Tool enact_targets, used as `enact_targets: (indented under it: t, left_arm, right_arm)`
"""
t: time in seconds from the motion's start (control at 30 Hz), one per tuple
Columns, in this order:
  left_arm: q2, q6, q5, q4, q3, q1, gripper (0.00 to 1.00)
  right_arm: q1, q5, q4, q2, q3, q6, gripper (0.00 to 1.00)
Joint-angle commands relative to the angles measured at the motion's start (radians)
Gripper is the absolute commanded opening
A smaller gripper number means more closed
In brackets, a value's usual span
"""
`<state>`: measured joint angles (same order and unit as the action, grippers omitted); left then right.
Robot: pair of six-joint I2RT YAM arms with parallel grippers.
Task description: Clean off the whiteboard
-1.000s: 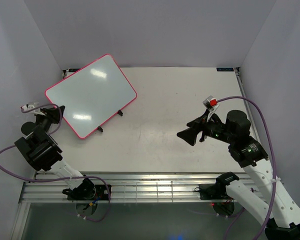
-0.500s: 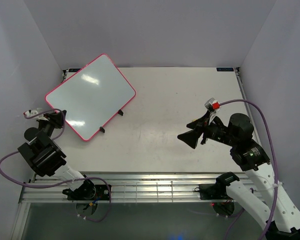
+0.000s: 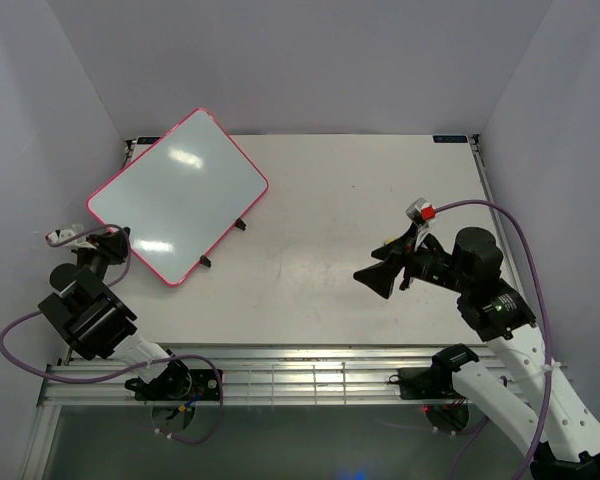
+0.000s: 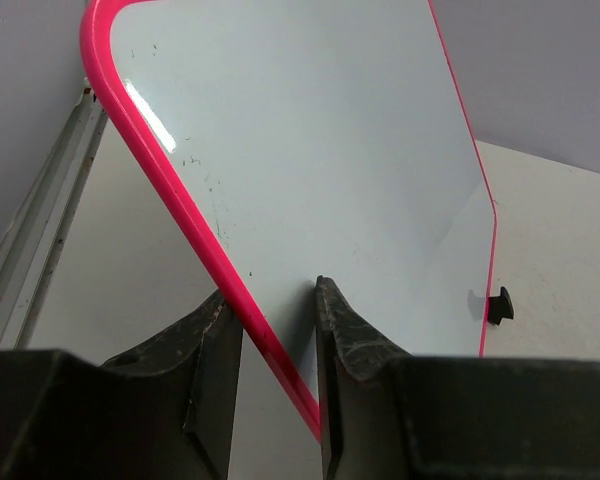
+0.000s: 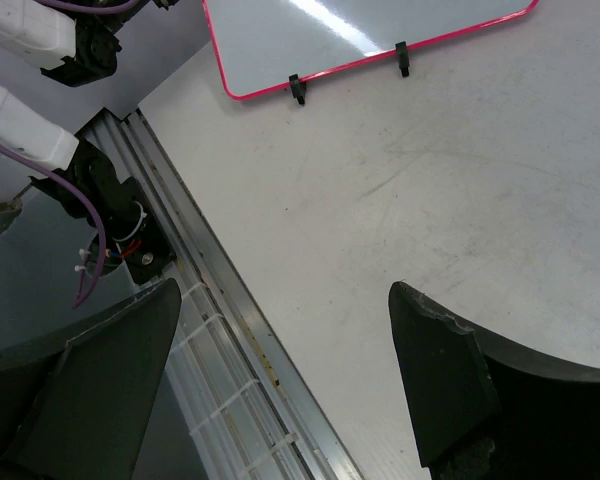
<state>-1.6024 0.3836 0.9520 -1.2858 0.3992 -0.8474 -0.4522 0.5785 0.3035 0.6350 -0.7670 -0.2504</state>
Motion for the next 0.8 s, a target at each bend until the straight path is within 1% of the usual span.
enact_targets:
  t: [0.0,0.17,0.2,0.27,0.3,0.4,0.47,0.57,0.7,0.77]
  left_arm:
    - [0.048,-0.224,-0.216,-0.354,-0.003,-0.061,0.00]
    - [0.048,-0.210,-0.197,-0.359,0.006,-0.062,0.00]
    - [0.048,-0.213,-0.188,-0.360,0.006,-0.062,0.01]
    - [0.045,-0.221,-0.161,-0.357,0.000,-0.061,0.10]
    - [0.039,-0.226,-0.153,-0.359,-0.003,-0.061,0.19]
    - [0.026,-0.259,-0.092,-0.356,-0.010,-0.047,0.19]
    - [0.022,-0.265,-0.085,-0.356,-0.011,-0.035,0.19]
    - [0.022,-0.269,-0.091,-0.357,-0.016,-0.033,0.25]
    - [0.022,-0.273,-0.090,-0.356,-0.022,-0.033,0.27]
    - [0.021,-0.270,-0.085,-0.354,-0.022,-0.032,0.31]
  right_arm:
    - [-0.006,0.014,-0.060,-0.009,0.011,0.014,0.90]
    - [-0.006,0.017,-0.070,-0.001,0.020,0.014,0.90]
    - [-0.006,0.017,-0.070,0.000,0.020,0.016,0.90]
    - [-0.006,0.021,-0.075,0.003,0.020,0.014,0.90]
    - [-0.006,0.023,-0.078,0.003,0.018,0.014,0.90]
    - [-0.006,0.029,-0.076,0.008,0.015,0.014,0.90]
    - [-0.006,0.030,-0.076,0.008,0.012,0.016,0.90]
    - [-0.006,0.032,-0.076,0.011,0.012,0.016,0.90]
    - [-0.006,0.037,-0.076,0.011,0.008,0.017,0.90]
    - [-0.006,0.038,-0.076,0.011,0.008,0.017,0.90]
